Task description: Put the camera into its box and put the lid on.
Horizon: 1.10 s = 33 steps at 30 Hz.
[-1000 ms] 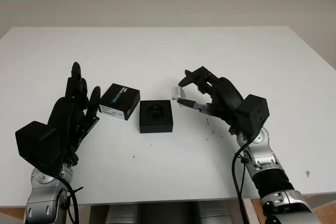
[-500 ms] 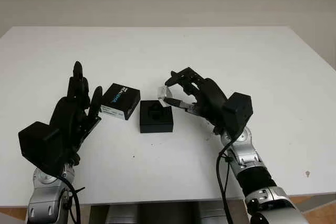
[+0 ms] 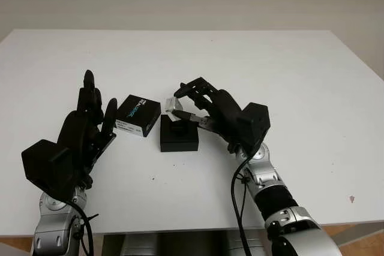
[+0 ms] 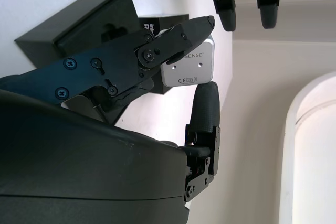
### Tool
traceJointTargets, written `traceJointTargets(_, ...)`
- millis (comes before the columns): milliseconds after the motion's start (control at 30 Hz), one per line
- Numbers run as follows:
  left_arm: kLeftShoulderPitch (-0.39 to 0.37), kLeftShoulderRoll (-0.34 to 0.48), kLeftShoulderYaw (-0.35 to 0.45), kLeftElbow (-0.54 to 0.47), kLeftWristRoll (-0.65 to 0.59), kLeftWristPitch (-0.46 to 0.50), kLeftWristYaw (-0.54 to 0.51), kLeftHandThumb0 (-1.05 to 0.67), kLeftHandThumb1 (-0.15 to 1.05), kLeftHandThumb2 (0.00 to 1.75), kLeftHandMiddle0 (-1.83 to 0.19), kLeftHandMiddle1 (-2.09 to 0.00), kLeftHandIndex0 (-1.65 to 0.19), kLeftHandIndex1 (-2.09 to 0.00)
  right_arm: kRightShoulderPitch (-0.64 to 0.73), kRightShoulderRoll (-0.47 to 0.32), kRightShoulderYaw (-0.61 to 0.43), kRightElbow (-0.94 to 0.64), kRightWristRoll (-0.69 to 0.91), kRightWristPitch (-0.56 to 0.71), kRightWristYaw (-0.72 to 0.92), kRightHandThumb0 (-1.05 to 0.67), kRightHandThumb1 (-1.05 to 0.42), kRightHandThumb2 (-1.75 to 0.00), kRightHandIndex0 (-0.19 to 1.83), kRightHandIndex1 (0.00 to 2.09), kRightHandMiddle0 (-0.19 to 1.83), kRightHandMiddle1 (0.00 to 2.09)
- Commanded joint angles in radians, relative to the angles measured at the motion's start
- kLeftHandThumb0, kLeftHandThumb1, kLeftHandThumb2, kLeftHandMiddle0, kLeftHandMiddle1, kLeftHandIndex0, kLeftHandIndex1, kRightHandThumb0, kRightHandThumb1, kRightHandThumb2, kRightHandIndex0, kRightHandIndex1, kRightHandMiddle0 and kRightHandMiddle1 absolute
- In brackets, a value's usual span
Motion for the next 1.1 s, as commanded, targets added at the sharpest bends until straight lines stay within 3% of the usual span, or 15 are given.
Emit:
traceJointTargets(0, -0.001, -0.002, -0.003, -0.009, 0.000, -0.003, 0.005, -0.60, 1.05, 0.55, 0.19, -0.01, 0.19, 0.00, -0.033, 0.006, 0.006, 0.017, -0.013, -0.012, -0.008, -0.48, -0.95, -0.05, 0.21, 0.05, 0.31, 1.65)
traceJointTargets(1067, 0.021, -0.012, -0.004, -0.023, -0.007, -0.007, 0.010, -0.60, 1.05, 0.54, 0.19, 0.00, 0.19, 0.00, -0.059, 0.006, 0.039, 0.152, -0.074, -0.068, 0.017, -0.52, -0.96, -0.06, 0.20, 0.05, 0.31, 1.64)
